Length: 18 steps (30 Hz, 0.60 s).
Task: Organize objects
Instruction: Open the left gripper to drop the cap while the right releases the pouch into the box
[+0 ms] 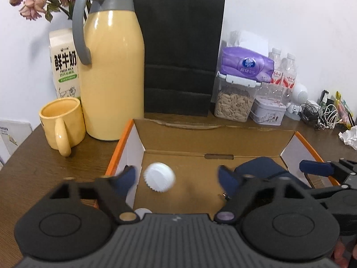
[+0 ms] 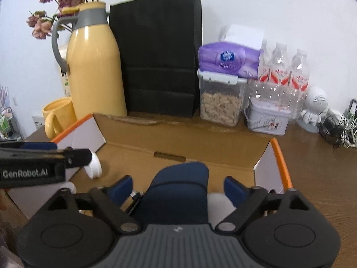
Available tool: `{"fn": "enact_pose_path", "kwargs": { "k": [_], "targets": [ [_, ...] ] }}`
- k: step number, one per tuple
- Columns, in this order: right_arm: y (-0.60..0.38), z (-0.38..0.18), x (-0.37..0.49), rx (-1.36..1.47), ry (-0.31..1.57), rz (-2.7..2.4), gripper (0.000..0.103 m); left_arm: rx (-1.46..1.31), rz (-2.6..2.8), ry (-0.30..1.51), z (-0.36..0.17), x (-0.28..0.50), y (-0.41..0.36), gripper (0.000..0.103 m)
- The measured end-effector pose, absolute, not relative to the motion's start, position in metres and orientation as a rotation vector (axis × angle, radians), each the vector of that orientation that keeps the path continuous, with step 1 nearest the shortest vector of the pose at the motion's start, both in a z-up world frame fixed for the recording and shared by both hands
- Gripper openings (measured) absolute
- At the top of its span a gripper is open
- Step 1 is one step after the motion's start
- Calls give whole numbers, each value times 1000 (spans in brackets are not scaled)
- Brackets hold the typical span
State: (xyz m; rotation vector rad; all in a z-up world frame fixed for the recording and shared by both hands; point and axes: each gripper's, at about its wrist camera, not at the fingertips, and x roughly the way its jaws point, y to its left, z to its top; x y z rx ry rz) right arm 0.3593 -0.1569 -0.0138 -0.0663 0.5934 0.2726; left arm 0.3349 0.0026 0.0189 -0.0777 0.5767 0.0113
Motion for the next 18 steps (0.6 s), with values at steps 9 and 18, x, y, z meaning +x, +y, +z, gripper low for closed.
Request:
{"fn": "enact_pose_path", "kwargs": {
  "k": [9,18],
  "targets": [
    [-164,1,353,-47,563,273,103,-96,15,514,36,320,2,103],
    [-172,29,317,-66,445,273,103,-111,-23,375,73,278,0,103]
  ]
}}
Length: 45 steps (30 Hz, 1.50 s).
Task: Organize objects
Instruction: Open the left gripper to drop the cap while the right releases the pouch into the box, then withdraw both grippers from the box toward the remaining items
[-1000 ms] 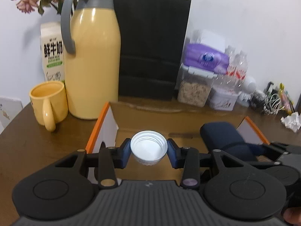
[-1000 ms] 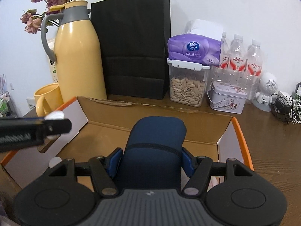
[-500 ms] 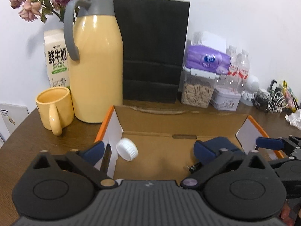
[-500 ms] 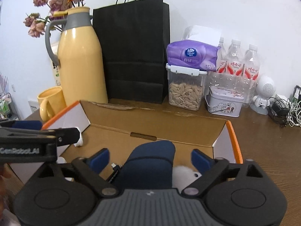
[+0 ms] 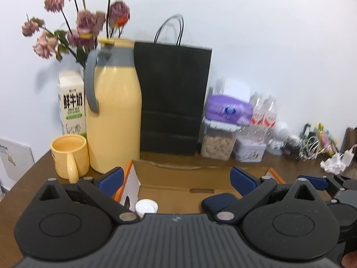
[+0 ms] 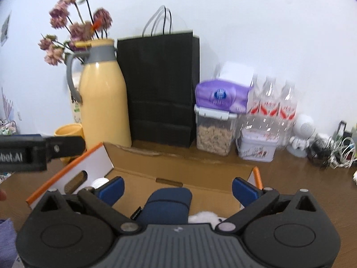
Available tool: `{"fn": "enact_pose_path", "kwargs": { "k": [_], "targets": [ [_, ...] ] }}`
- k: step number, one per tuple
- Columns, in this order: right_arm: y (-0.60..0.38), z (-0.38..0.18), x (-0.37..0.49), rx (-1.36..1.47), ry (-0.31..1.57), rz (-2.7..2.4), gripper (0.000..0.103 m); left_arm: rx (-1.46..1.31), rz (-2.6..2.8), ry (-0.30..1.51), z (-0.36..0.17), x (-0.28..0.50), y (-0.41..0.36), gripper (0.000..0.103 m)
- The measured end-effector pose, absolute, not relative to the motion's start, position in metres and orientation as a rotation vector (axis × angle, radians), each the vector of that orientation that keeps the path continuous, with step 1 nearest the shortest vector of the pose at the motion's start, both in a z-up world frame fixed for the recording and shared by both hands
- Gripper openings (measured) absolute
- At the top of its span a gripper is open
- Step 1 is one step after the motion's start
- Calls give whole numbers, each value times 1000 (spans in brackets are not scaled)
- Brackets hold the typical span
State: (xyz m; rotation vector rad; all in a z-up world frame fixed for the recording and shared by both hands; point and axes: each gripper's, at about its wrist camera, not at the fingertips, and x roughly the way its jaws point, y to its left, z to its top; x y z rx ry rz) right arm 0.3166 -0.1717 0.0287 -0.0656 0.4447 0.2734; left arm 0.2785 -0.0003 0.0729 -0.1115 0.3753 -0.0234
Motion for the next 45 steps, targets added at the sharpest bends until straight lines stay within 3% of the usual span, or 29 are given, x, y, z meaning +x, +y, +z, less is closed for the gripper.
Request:
{"fn": "enact_pose_path", "kwargs": {
  "k": [15,33,45],
  "targets": [
    [-197,46,200,-58,321,273,103,-96,8,283,95,181,13,103],
    [-215,-16,123,-49,506,267,103,-79,68,397,52,107,48,103],
    [-191,-50,124,-92,653,330,103,-118,75,480,22,95,74,103]
  ]
}}
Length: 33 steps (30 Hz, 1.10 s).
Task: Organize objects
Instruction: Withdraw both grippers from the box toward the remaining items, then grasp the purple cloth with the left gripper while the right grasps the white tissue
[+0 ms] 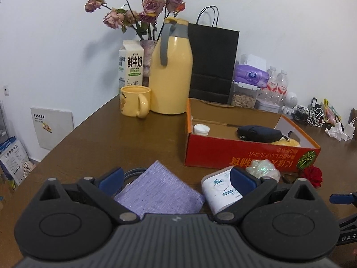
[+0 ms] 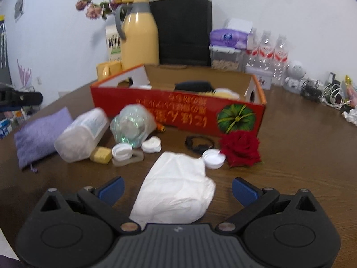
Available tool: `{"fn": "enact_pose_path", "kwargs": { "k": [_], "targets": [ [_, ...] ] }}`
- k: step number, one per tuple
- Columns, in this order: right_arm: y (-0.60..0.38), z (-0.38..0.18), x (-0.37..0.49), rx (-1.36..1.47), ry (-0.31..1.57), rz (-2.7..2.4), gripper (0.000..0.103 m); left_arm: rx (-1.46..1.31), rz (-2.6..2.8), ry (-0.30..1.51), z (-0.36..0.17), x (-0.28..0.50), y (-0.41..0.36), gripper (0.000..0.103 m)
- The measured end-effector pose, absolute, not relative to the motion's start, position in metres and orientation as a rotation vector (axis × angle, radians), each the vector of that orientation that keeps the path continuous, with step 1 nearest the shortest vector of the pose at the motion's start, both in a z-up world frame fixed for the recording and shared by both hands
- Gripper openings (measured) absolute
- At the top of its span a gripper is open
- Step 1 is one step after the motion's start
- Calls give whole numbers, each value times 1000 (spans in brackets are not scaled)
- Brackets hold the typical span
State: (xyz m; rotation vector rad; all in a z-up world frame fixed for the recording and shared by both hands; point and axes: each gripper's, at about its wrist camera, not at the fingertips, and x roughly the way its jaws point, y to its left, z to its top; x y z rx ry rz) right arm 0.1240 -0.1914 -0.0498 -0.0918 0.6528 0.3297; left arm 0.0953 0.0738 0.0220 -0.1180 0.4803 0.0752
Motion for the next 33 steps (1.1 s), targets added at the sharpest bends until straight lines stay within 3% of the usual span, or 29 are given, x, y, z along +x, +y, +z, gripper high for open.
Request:
{"fn": "enact_pose_path", "kwargs": {
  "k": [5,28,30,33],
  "targets": [
    [-182,-64,138,-93,732,308,103,-112,80,507,16,95,81,103],
    [-182,-66,142,-94,708,292,103,71,54,711,-37,112,84,103],
    [-182,-67,142,-94,708,291,103,61,44,698,-36,110,84,100],
    [-182,-67,142,-94,708,291,103,56,32,690,-34,107,84,86]
  ]
}}
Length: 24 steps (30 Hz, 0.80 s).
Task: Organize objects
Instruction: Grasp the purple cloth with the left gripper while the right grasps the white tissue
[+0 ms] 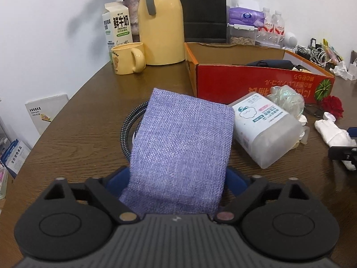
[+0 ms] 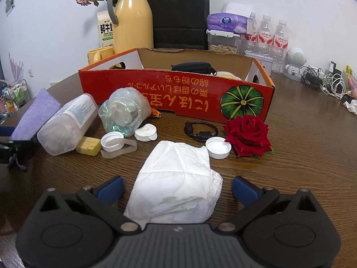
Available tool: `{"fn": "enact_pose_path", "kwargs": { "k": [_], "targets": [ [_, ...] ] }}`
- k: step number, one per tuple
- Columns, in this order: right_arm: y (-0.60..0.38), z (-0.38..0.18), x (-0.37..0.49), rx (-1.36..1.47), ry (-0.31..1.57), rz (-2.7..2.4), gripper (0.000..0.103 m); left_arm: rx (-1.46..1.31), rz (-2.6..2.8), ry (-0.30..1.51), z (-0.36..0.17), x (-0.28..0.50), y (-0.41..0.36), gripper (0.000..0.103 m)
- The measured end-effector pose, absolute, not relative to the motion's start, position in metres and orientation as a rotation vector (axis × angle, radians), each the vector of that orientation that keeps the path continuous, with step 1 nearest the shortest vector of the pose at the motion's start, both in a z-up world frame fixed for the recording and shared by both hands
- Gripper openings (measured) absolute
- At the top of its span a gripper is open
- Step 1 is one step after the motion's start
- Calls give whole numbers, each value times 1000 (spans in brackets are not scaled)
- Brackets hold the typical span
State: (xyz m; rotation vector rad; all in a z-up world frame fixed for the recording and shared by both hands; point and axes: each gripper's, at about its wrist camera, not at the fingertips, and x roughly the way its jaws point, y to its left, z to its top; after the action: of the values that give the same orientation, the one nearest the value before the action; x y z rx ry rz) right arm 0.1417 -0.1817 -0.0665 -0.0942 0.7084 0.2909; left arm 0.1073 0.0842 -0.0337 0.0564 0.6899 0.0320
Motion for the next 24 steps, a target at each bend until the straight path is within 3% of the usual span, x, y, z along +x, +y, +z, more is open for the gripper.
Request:
{"fn": "enact_pose_path", "kwargs": {
  "k": [8,13,16,18,24],
  "targets": [
    [-183,-66,141,-95,708,295,103,21,27,661,-24,98,86,51],
    [-186,-66,136,-90,705,298,103,12,15,638,-16,90,86,37],
    [-189,-65,129,-88,686,307,88,6,14,620,-12,85,87,32],
    [-190,-63,125,-86,673,313,72,7,15,608,-9,83,87,31],
    [-191,-60,116,-97,654,327,65,8,10,578,-2,79,84,30]
  ]
}}
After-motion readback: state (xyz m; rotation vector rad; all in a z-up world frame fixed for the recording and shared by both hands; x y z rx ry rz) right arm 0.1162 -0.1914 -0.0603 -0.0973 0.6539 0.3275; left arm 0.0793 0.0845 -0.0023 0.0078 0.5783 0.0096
